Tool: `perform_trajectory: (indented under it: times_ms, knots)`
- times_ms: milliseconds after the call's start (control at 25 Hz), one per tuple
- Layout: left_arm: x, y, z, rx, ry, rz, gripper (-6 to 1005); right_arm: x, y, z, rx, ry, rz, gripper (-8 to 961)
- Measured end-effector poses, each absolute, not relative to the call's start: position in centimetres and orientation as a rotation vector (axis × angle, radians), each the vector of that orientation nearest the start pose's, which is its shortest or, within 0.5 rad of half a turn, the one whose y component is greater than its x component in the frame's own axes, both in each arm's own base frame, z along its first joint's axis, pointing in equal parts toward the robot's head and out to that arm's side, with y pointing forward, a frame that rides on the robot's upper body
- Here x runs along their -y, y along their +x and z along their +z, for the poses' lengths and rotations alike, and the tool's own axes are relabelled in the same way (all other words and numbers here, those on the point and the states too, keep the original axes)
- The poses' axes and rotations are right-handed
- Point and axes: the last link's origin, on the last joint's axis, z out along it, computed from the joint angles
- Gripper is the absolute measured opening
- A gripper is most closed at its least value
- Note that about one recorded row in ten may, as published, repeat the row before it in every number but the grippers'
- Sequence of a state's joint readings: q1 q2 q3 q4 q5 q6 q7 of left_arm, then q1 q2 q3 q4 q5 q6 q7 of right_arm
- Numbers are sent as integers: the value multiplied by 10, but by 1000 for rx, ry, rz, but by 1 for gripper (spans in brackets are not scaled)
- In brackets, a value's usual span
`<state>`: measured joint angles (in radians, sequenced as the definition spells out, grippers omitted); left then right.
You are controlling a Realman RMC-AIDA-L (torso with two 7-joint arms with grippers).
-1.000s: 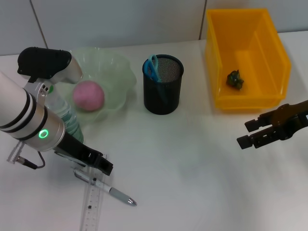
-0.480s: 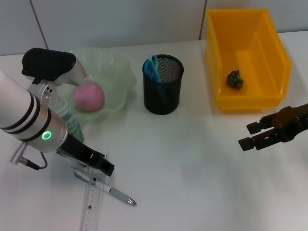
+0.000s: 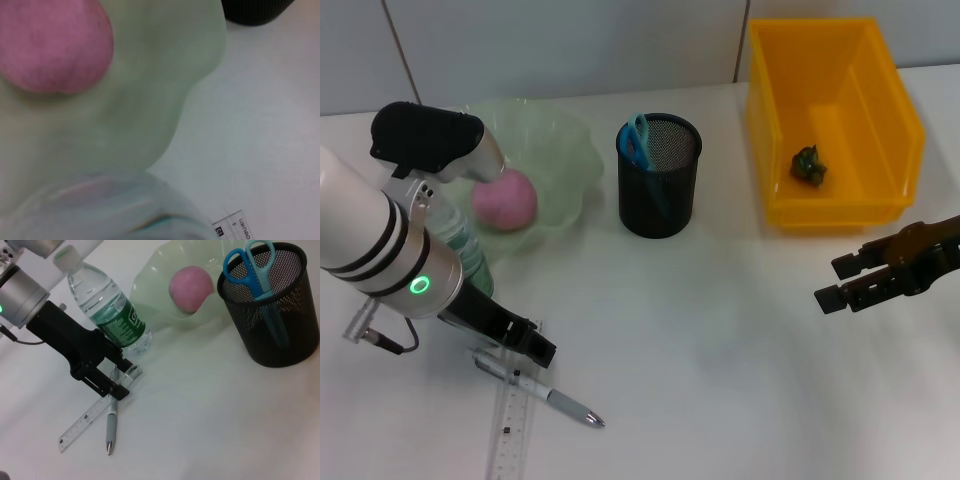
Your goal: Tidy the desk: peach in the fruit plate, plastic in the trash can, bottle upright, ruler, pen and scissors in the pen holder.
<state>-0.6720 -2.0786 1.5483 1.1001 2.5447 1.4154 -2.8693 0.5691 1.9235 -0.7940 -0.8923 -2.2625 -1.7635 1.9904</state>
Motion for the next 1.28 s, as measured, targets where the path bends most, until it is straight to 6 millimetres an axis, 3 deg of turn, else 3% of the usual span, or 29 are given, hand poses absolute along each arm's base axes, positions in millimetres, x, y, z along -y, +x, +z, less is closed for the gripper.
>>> perform_trajectory:
  times_ms: [720,1280]
  knots:
    - [-352,-194,-56,1257,-2474,562,722,-336,270,71,-1173,-2793,166,838]
    - [-350,-190,-58,1225,-2503,580,658,-336,270,71,-1180,-2786,182,838]
